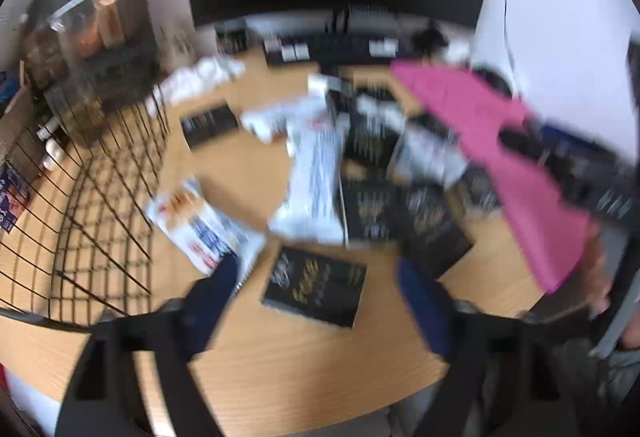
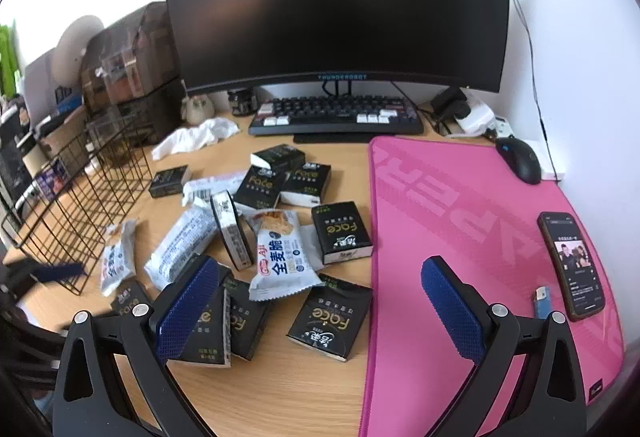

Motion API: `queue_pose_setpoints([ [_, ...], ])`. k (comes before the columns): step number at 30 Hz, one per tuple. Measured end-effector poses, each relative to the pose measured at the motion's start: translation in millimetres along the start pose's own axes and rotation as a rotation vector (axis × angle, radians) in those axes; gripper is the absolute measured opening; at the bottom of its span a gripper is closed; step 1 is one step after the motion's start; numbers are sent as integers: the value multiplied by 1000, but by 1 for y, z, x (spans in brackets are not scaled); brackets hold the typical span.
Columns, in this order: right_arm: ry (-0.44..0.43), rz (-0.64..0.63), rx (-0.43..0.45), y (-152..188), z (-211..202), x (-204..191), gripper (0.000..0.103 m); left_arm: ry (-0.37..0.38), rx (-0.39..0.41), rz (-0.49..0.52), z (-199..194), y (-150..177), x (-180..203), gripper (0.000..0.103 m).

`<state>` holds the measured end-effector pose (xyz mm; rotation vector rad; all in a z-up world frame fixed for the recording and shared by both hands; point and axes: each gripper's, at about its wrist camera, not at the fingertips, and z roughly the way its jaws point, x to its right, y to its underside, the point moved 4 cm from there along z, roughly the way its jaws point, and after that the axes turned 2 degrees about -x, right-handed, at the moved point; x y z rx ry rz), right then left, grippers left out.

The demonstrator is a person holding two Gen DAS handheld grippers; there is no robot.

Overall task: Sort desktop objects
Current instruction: 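Grasp a black Face tissue pack with each gripper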

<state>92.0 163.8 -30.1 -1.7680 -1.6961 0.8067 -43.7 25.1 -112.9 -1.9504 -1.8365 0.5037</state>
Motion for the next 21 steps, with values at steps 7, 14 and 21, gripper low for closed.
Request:
queue_pose_setpoints([
  [7, 1, -6, -19, 3, 7, 1, 102, -5, -14, 12, 16, 5, 3, 77],
  [14, 13, -12, -50, 6, 17, 5, 102, -13, -44, -10, 37, 7, -8, 78],
  [21, 39, 8, -101, 14, 35, 17, 102, 6, -39, -18, 34, 6, -11, 69],
])
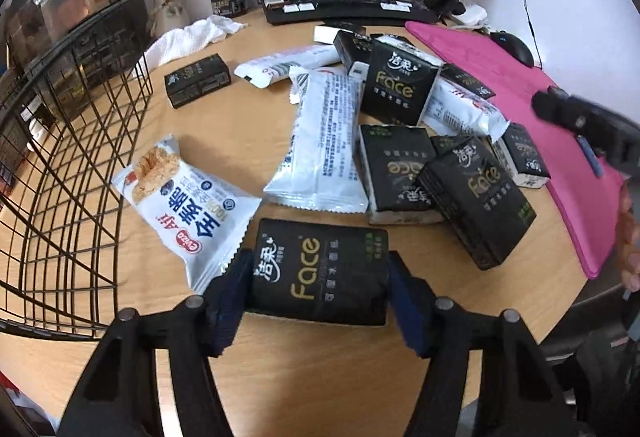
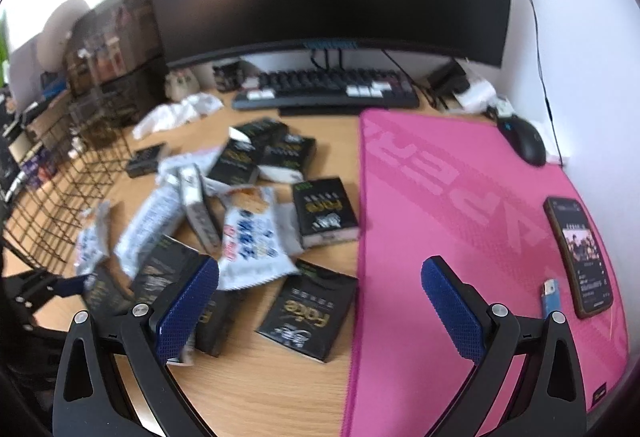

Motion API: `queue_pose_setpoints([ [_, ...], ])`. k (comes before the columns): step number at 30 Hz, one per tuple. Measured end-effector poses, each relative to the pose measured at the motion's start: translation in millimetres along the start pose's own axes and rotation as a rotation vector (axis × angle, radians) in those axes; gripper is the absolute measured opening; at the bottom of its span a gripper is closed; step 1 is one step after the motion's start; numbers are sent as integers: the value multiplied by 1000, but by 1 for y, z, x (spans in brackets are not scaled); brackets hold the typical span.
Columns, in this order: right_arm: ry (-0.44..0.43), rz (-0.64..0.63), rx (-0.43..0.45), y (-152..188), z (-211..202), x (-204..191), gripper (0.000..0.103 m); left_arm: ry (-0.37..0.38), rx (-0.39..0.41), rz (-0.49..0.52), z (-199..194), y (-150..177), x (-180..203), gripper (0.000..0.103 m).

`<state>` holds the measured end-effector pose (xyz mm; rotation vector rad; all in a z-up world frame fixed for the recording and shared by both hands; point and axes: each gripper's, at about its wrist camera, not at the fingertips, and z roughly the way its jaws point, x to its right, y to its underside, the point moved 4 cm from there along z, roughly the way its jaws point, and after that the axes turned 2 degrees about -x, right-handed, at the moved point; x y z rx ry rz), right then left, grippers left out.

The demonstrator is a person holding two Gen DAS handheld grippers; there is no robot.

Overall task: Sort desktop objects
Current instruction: 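Grasp a black Face tissue pack with each gripper, then carry both tissue packs over the wire basket and open both grippers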

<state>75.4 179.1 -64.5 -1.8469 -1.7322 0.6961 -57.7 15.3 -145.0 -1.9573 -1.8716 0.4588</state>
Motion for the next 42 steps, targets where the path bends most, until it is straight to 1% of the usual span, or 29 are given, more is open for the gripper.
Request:
queue_pose_setpoints([
  [2, -3, 8, -18, 3, 7, 2, 102, 10, 3, -9, -3, -1, -2, 69],
  [8, 30, -24, -66, 11, 26, 2, 102, 11, 43, -9, -19, -5, -6, 69],
  [9, 33, -31, -71, 11, 28, 1, 98, 13, 46, -12, -20, -6, -7, 69],
  [10, 43, -43, -79, 12, 30, 1, 92, 14, 47, -14, -21, -6, -7, 69],
  [11, 52, -56, -90, 14, 33, -1, 89, 14, 49, -15, -22, -7, -8, 69],
  [12, 58, -69, -102, 16, 36, -3, 79, 12, 50, -15, -23, -7, -7, 69],
  [13, 57, -83, -110, 17, 39, -5, 74, 9, 51, -13, -23, -7, -7, 69],
  [14, 49, -93, -116, 19, 41, -8, 72, 6, 52, -12, -24, -7, -7, 69],
  [16, 44, -109, -125, 23, 45, -13, 61, 8, 54, -13, -24, -8, -6, 69],
  [18, 66, -134, -117, 24, 43, -15, 47, 9, 60, -13, -27, -8, -6, 69],
  [21, 43, -130, -128, 23, 41, -13, 46, 3, 73, -13, -32, -9, -6, 69],
  [23, 47, -132, -119, 21, 36, -13, 46, 3, 84, -13, -36, -11, -6, 69],
  [26, 89, -147, -82, 15, 24, -12, 46, 11, 104, -6, -45, -13, -4, 69],
  [30, 85, -136, -43, 6, 6, -10, 46, 20, 130, 6, -59, -17, 2, 69],
  [33, 62, -140, -6, -2, -10, -16, 46, 31, 173, 18, -80, -24, 5, 69],
  [37, -10, -145, 63, -16, -38, -34, 46, 44, 253, 4, -117, -38, -5, 69],
  [40, -104, -162, 94, -33, -56, -65, 46, 21, 312, -28, -145, -45, -24, 69],
  [42, -179, -173, 88, -47, -63, -95, 46, -12, 344, -74, -163, -48, -49, 69],
])
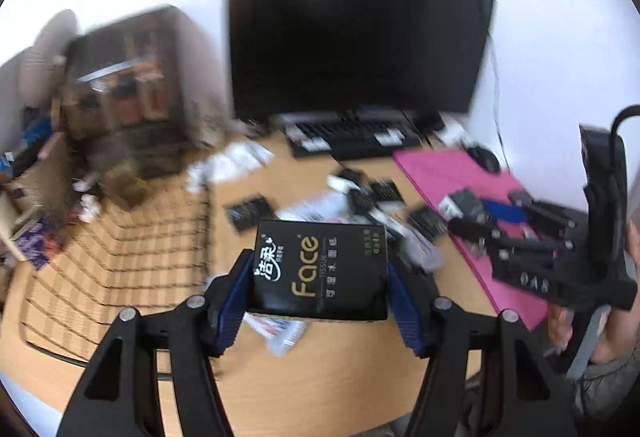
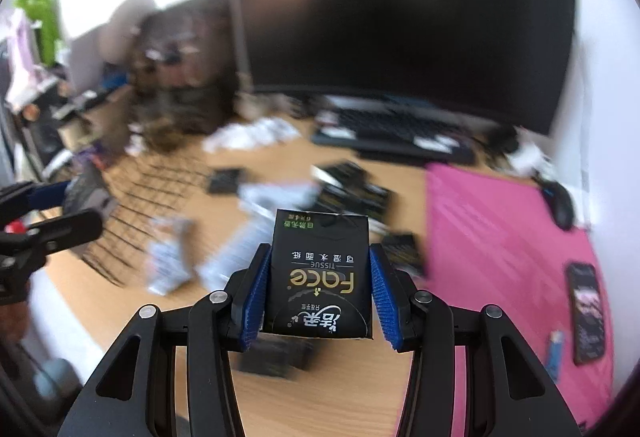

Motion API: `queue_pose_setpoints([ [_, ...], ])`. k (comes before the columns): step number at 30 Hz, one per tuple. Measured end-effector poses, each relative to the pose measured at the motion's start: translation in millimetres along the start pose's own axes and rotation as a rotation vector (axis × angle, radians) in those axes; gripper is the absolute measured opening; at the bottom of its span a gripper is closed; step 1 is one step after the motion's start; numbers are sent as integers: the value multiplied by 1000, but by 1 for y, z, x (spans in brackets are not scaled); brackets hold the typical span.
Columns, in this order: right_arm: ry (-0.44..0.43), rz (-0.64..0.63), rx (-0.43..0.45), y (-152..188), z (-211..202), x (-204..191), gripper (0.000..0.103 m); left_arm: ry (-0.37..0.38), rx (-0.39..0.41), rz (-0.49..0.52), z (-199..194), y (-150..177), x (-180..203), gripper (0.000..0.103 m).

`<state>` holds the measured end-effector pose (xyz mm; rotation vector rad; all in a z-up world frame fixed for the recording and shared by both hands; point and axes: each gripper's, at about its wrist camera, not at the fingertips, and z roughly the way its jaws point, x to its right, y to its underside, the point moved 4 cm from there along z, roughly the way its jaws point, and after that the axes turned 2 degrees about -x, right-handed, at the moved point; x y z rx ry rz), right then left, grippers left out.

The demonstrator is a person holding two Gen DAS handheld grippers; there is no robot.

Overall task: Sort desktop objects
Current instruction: 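Carry both tissue packs over the wire basket and open both grippers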

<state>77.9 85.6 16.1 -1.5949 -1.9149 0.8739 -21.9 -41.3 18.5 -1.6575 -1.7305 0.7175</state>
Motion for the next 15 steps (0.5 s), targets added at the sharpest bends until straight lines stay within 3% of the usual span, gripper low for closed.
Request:
queue_pose_setpoints([
  [3, -128, -78, 12, -30, 4, -58, 46, -72, 18, -71, -14, -5, -45, 69],
  [8, -229, -236, 46, -71, 21, -165, 46, -232, 20, -187, -24, -2, -124, 69],
  [12, -296, -292, 4, -77, 47, -224, 46, -293, -9, -218, -16, 5, -159, 69],
  [15, -293, -289, -35, -69, 68, -244, 47, -309, -31, -233, -8, 14, -175, 69],
])
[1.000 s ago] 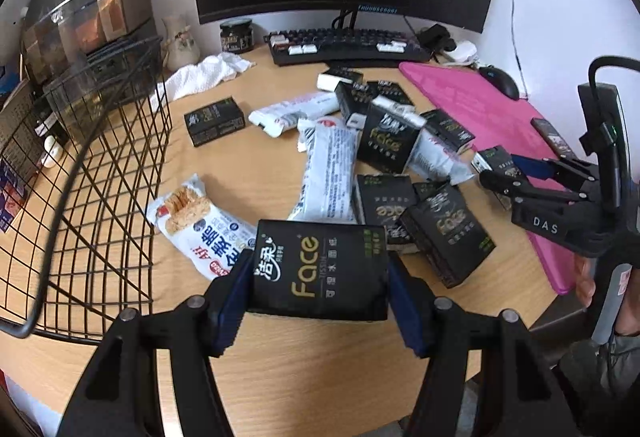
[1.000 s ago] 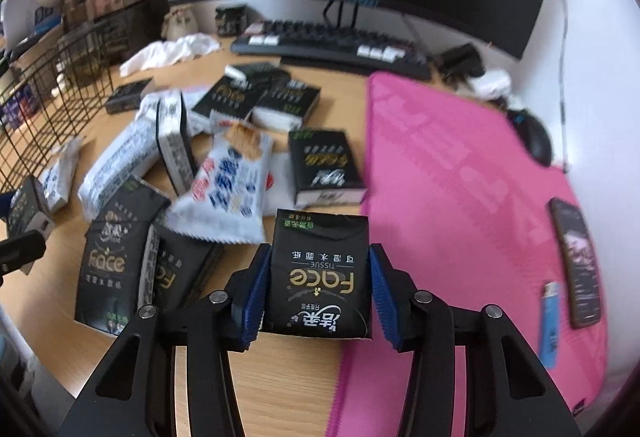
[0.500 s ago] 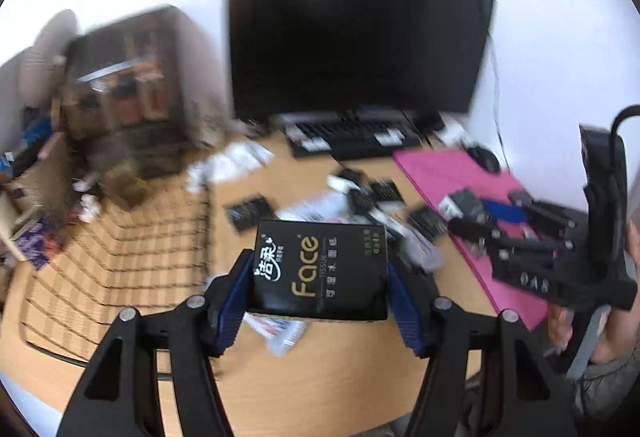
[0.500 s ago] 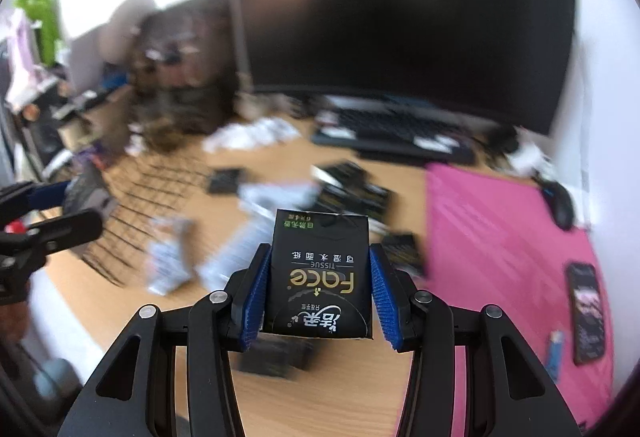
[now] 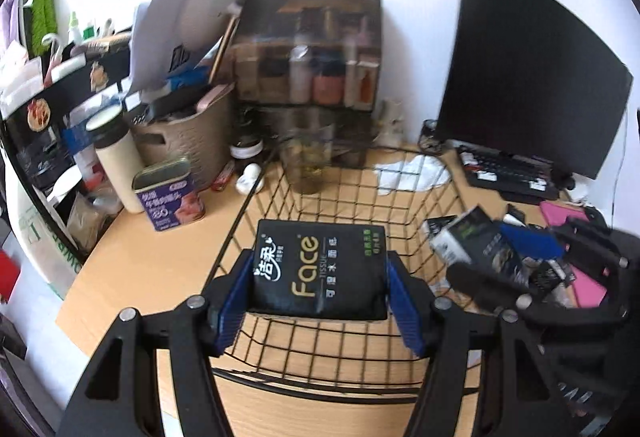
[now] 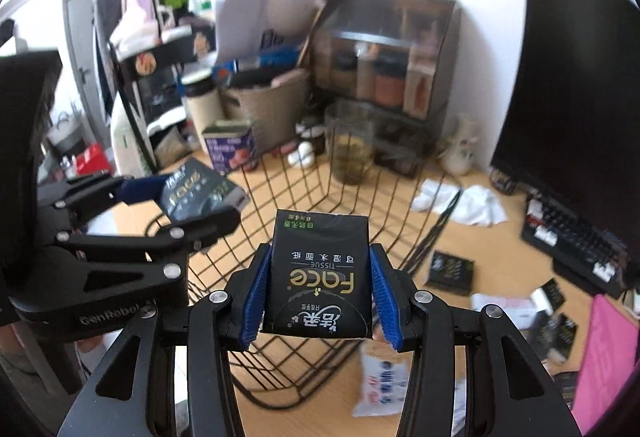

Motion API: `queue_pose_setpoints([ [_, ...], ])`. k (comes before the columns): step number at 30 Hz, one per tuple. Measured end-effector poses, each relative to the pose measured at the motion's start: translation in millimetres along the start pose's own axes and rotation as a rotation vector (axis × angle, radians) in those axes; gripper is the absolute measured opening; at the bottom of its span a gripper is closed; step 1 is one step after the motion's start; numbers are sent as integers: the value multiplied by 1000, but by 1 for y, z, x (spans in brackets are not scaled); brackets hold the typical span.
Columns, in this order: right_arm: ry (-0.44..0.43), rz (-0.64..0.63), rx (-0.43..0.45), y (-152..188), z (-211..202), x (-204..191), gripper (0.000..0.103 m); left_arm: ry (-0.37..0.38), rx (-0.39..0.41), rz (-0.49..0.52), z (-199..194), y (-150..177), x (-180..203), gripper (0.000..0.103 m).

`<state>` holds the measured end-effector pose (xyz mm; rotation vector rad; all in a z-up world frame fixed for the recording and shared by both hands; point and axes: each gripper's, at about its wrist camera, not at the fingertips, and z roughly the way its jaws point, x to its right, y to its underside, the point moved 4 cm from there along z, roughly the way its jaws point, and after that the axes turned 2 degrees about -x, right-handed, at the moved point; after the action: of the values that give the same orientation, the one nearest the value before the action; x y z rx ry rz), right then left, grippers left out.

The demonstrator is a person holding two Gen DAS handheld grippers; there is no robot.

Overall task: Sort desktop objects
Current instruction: 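Carry both tissue packs over the wire basket and open both grippers, then move both open grippers back over the scattered items on the desk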

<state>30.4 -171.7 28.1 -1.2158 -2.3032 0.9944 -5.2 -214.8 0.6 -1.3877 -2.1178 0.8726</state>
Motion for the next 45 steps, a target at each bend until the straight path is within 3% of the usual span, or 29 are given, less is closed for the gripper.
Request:
queue_pose_setpoints([
  [3, 24, 25, -10, 4, 10, 3, 48, 12, -11, -5, 7, 3, -4, 71],
  [7, 53, 49, 21, 4, 6, 16, 58, 4, 11, -7, 4, 3, -3, 81],
  [13, 67, 53, 40, 14, -18, 39, 59, 56, 29, 10, -7, 3, 18, 81],
  [16, 109, 64, 66, 25, -44, 59, 59, 103, 29, 56, -14, 7, 44, 81],
  [22, 216, 187, 96, 73, -106, 136, 59, 245, 16, 164, -28, 22, 120, 81],
  [25, 265, 246, 74, 102, -121, 170, 59, 255, -9, 235, -24, 37, 161, 81],
  [35, 348, 369, -60, 195, -129, 241, 59, 366, -175, 402, 9, 105, 267, 81],
  [39, 361, 427, -64, 208, -132, 255, 59, 395, -215, 452, 16, 123, 296, 81],
  [45, 374, 414, -91, 219, -129, 251, 59, 399, -259, 430, 36, 127, 308, 81],
])
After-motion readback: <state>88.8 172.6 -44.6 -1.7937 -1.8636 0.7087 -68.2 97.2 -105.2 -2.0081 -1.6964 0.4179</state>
